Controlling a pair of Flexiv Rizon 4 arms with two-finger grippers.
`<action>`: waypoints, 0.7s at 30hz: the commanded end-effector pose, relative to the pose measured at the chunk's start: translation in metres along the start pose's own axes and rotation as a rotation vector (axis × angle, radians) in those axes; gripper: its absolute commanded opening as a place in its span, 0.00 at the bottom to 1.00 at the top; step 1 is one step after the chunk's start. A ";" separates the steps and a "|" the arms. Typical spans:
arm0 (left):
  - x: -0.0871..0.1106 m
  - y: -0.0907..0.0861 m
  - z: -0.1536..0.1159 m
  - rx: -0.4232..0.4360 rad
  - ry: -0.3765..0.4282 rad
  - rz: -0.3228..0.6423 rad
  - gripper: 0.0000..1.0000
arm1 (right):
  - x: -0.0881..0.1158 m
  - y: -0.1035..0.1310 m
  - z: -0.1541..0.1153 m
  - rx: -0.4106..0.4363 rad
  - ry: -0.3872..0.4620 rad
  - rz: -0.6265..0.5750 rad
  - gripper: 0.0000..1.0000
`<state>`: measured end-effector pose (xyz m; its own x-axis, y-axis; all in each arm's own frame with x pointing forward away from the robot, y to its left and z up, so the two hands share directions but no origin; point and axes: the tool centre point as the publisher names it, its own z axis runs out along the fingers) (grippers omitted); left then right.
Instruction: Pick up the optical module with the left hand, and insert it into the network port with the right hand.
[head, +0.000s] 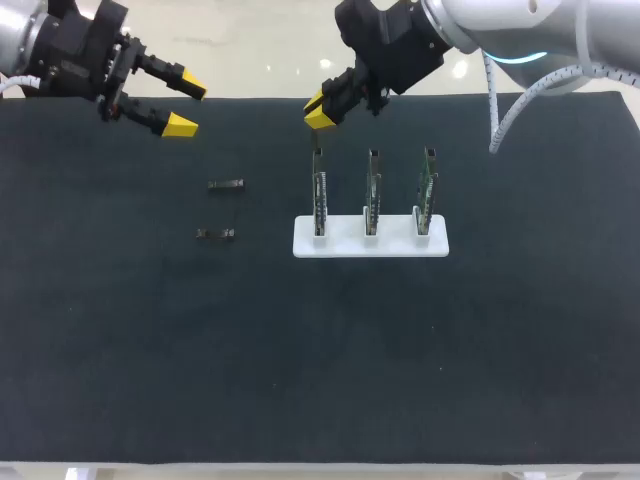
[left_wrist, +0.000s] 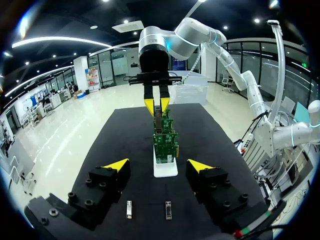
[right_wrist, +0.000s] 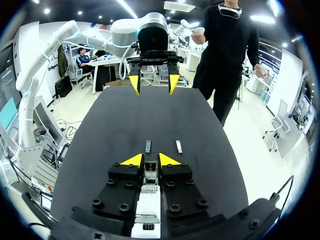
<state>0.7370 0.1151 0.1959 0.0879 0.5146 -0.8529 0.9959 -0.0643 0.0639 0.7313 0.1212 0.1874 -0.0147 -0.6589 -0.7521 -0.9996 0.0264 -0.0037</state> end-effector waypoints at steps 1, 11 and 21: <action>0.000 0.001 0.000 0.002 0.003 -0.001 1.00 | 0.001 0.002 0.000 0.006 0.001 0.002 0.00; 0.000 0.001 0.000 0.002 0.003 -0.001 1.00 | 0.003 0.004 0.000 0.011 0.007 0.004 0.00; 0.000 0.001 0.000 0.002 0.003 -0.001 1.00 | 0.004 0.003 -0.001 0.011 0.010 0.004 0.00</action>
<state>0.7370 0.1151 0.1959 0.0879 0.5146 -0.8529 0.9959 -0.0643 0.0639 0.7294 0.1183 0.1844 -0.0165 -0.6650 -0.7467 -0.9994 0.0339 -0.0081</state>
